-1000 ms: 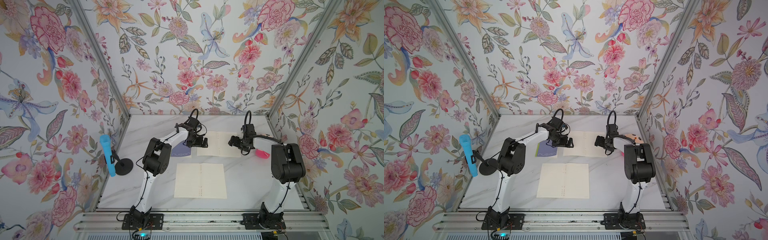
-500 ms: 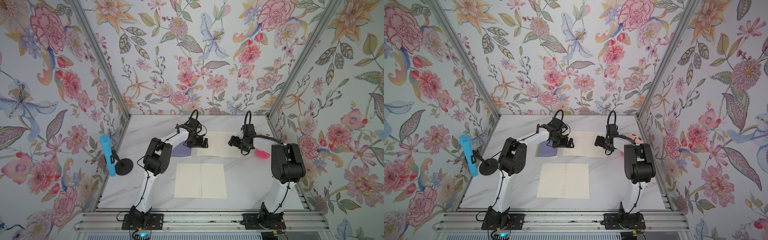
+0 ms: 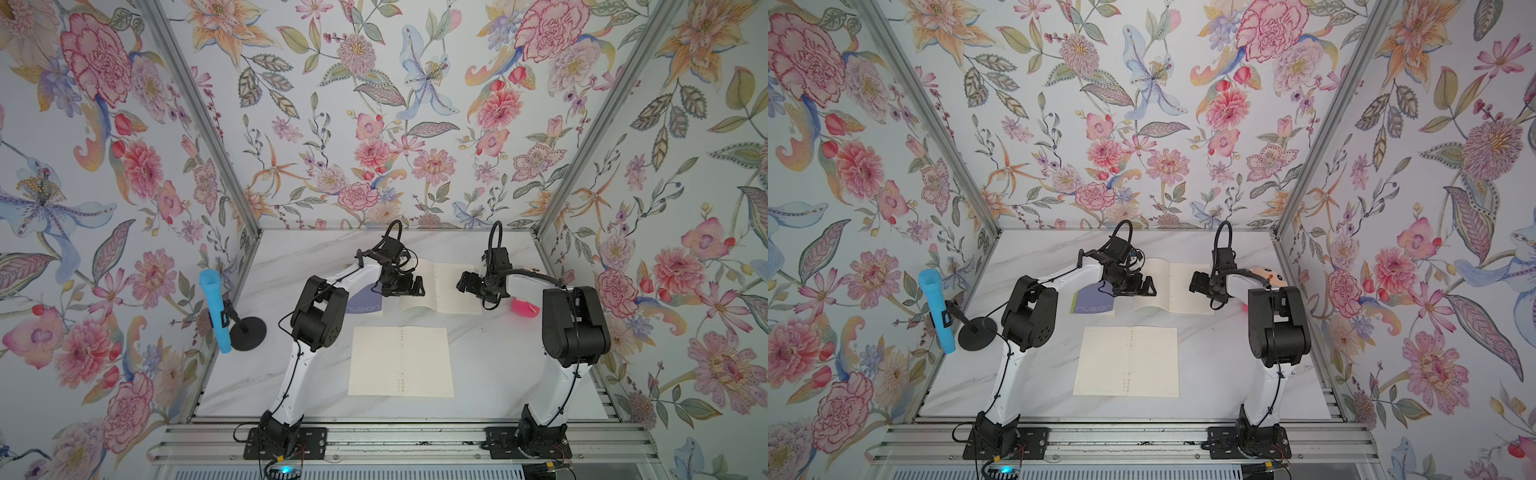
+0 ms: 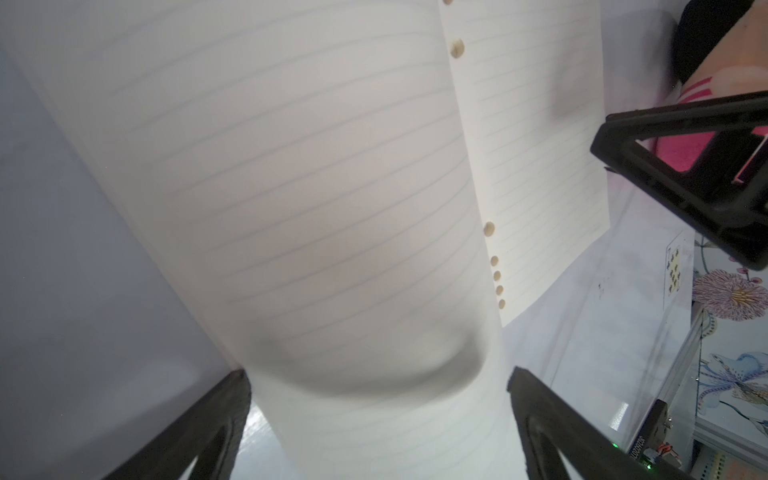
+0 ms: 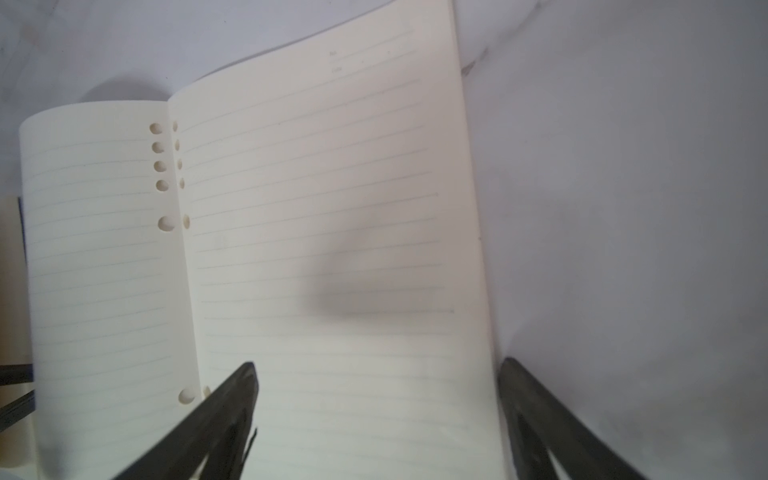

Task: Close the notebook
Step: Close the notebook at the center of the board.

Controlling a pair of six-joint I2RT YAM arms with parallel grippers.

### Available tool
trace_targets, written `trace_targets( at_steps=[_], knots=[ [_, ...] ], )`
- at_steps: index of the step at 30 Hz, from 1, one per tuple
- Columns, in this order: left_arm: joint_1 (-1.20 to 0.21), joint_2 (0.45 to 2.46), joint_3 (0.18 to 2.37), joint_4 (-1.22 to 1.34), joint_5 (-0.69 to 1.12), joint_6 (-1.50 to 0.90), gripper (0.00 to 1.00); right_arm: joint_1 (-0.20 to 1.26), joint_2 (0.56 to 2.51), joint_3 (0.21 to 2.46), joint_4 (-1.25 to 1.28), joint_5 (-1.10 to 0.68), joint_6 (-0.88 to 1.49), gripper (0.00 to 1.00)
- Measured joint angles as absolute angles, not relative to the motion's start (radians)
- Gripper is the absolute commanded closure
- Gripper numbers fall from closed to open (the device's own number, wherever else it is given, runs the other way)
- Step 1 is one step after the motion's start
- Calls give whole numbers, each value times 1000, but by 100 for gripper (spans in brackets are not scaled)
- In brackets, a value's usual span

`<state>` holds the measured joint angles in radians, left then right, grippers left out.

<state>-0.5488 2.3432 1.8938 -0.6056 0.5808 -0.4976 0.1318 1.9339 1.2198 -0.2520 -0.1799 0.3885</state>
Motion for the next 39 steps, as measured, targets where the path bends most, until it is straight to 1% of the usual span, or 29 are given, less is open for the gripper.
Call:
trace_targets(
  at_steps=[7, 14, 26, 35, 39],
  knots=[
    [-581, 2388, 1964, -616, 652, -490, 0, 134, 1942, 1237, -273, -175, 389, 10],
    [-620, 2390, 2015, -645, 682, -479, 0, 134, 1944, 1243, -282, -175, 388, 10],
    [-667, 2390, 2188, -653, 751, -478, 0, 134, 1945, 1245, -284, -175, 388, 9],
    [-683, 2390, 2231, -656, 764, -453, 0, 130, 1945, 1245, -284, -176, 388, 9],
    [-683, 2390, 2231, -669, 764, -431, 0, 110, 1939, 1242, -284, -202, 384, 9]
  ],
)
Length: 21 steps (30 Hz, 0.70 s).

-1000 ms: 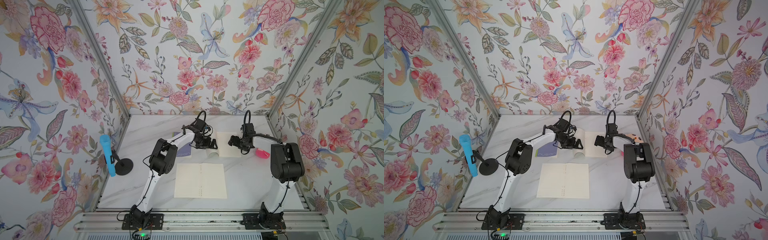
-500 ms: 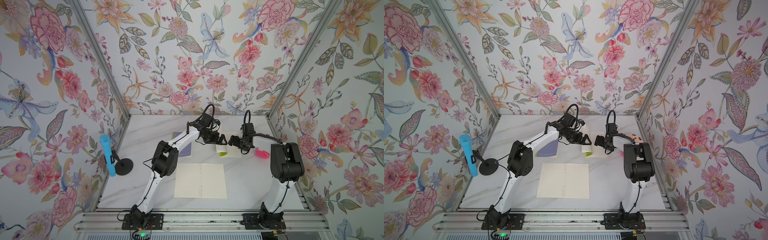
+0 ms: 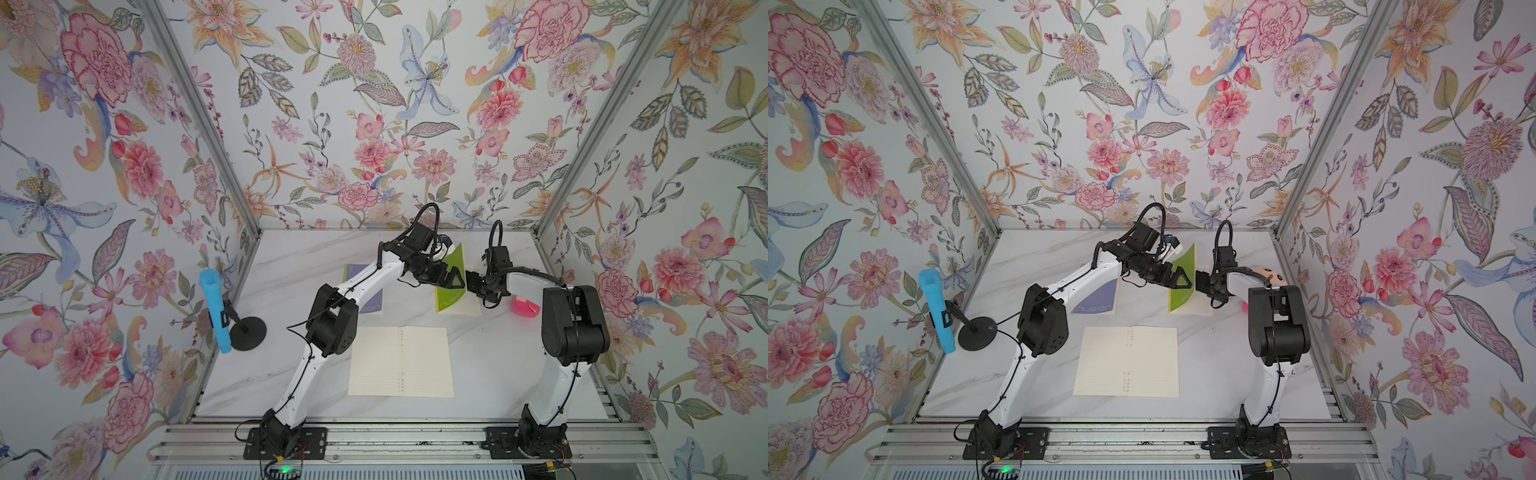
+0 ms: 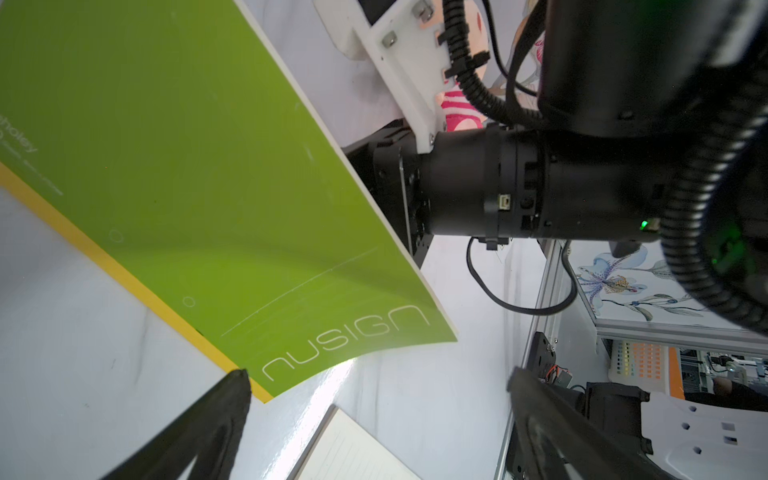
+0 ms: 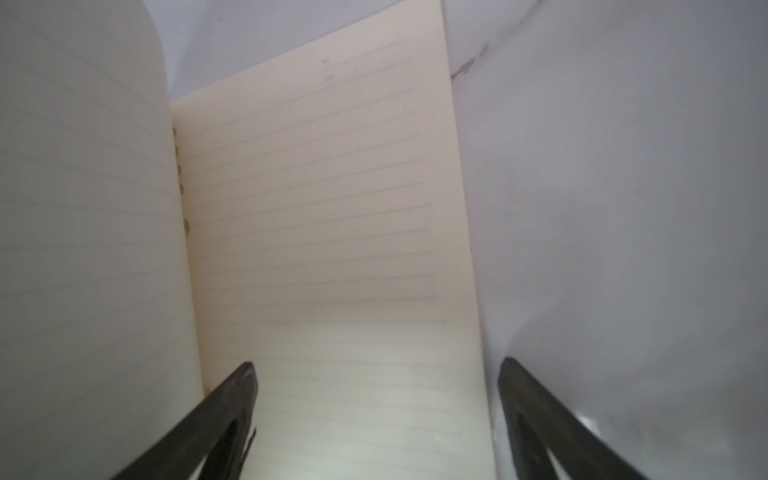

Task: Close the notebook
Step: Close the notebook at the center of the board.

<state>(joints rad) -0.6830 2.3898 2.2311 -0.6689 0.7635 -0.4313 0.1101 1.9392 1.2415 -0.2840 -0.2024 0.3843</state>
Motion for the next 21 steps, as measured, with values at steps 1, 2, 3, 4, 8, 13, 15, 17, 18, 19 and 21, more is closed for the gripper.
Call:
trace_targets(
  at_steps=[1, 2, 3, 4, 8, 13, 15, 17, 18, 19, 21],
  knots=[
    [-683, 2390, 2231, -672, 763, -426, 0, 103, 1937, 1239, -284, -206, 384, 9],
    [-683, 2390, 2231, -675, 763, -419, 0, 93, 1932, 1234, -286, -213, 381, 9],
    [-683, 2390, 2231, -679, 763, -411, 0, 80, 1925, 1229, -291, -219, 380, 9],
    [-683, 2390, 2231, -682, 762, -405, 0, 68, 1920, 1225, -300, -224, 380, 9],
    [-683, 2390, 2222, -688, 755, -374, 0, 12, 1887, 1207, -333, -252, 380, 9],
    [-679, 2390, 2178, -705, 718, -323, 0, -13, 1806, 1203, -348, -280, 381, 10],
    [-674, 2390, 2158, -709, 699, -303, 0, -13, 1768, 1203, -348, -291, 381, 10],
    [-665, 2388, 2138, -715, 691, -290, 0, -13, 1739, 1205, -348, -303, 383, 10],
    [-658, 2386, 2126, -716, 683, -283, 0, -12, 1730, 1206, -348, -308, 385, 10],
    [-652, 2384, 2117, -718, 675, -276, 0, -11, 1726, 1210, -348, -312, 389, 10],
    [-635, 2374, 2102, -722, 665, -263, 0, -5, 1723, 1219, -347, -321, 393, 11]
  ],
)
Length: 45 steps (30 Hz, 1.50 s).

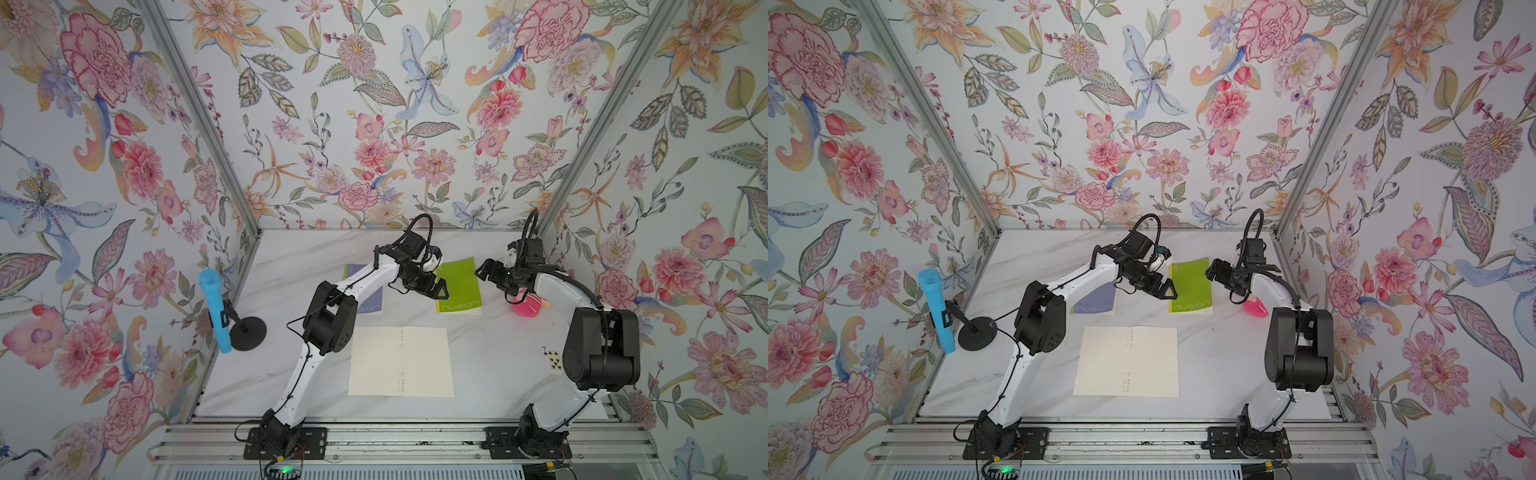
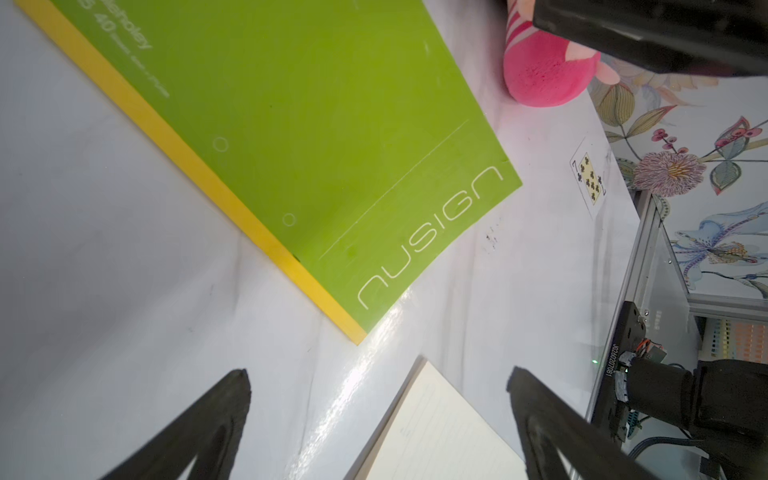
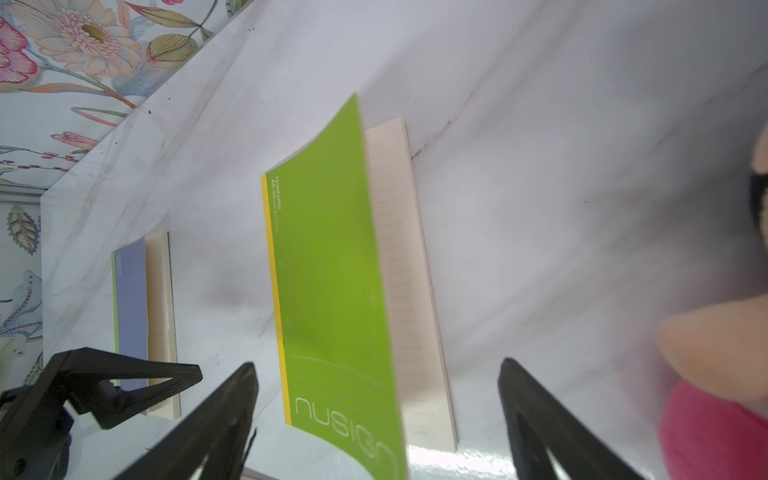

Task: Close the notebook
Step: Close the notebook at the center of the board, then adjust the notebook at the center of the board, then close the notebook at the center of the board.

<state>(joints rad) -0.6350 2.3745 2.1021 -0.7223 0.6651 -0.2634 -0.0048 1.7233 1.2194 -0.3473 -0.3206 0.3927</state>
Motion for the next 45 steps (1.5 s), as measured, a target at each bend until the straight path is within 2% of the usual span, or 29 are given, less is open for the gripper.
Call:
trace_targets(
  at_steps=[11, 20, 30, 34, 45],
  knots=[
    [-558, 2219, 2023, -729, 632, -193, 0, 86, 1788, 1252, -298, -408, 427, 18],
    [-445, 2084, 1805, -725, 631, -126, 0, 103, 1958, 1263, -277, -410, 435, 17],
    [-339, 1940, 1530, -761, 619, -6, 0, 105, 1973, 1284, -261, -398, 436, 17],
    [-304, 1888, 1461, -767, 609, 29, 0, 131, 1924, 1251, -266, -377, 433, 16],
    [-262, 1800, 1321, -812, 572, 104, 0, 331, 1592, 1131, -299, -275, 439, 15]
  ],
)
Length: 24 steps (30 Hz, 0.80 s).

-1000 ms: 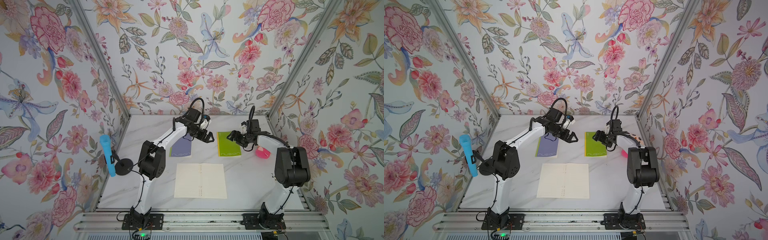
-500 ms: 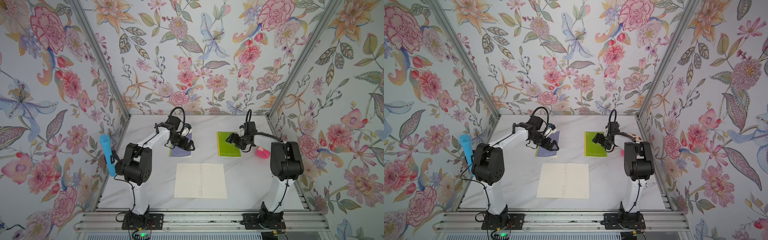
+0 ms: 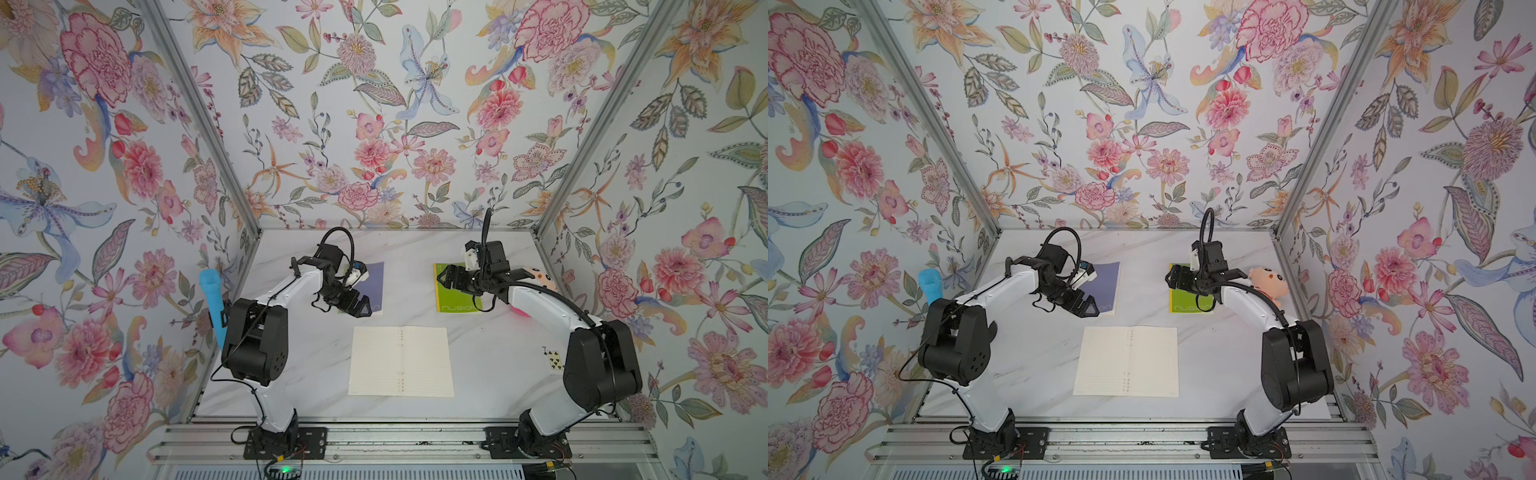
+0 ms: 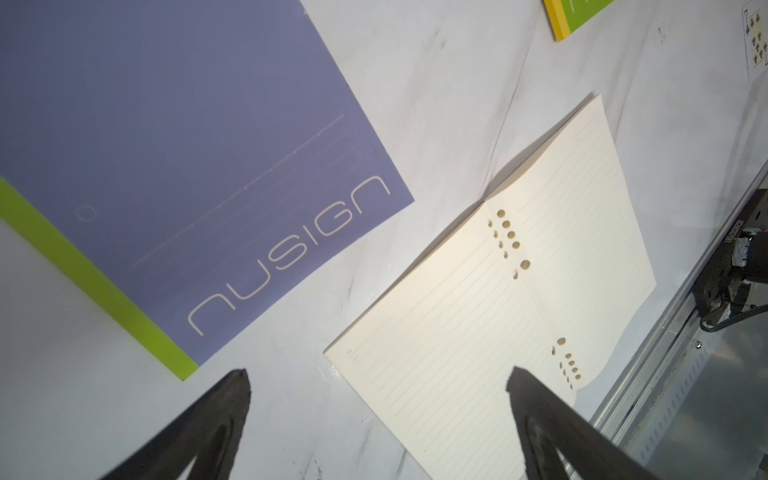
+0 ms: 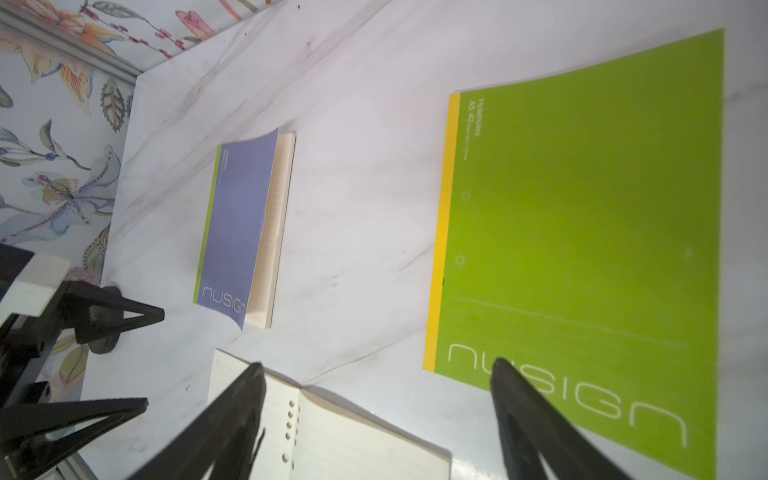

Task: Close the notebook
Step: Close the notebook at the center of the board.

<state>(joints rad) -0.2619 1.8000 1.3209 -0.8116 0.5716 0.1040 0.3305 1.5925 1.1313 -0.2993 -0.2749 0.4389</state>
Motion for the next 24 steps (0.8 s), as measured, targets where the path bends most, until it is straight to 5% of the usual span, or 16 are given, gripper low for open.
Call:
trace_targets(
  at_steps=[10, 24],
  knots=[
    [-242, 1742, 1195, -863, 572, 163, 0, 562, 1459, 856, -371, -159, 543, 3],
    [-242, 1766, 1145, -896, 574, 186, 0, 712, 1317, 669, -381, -52, 689, 0]
  ],
)
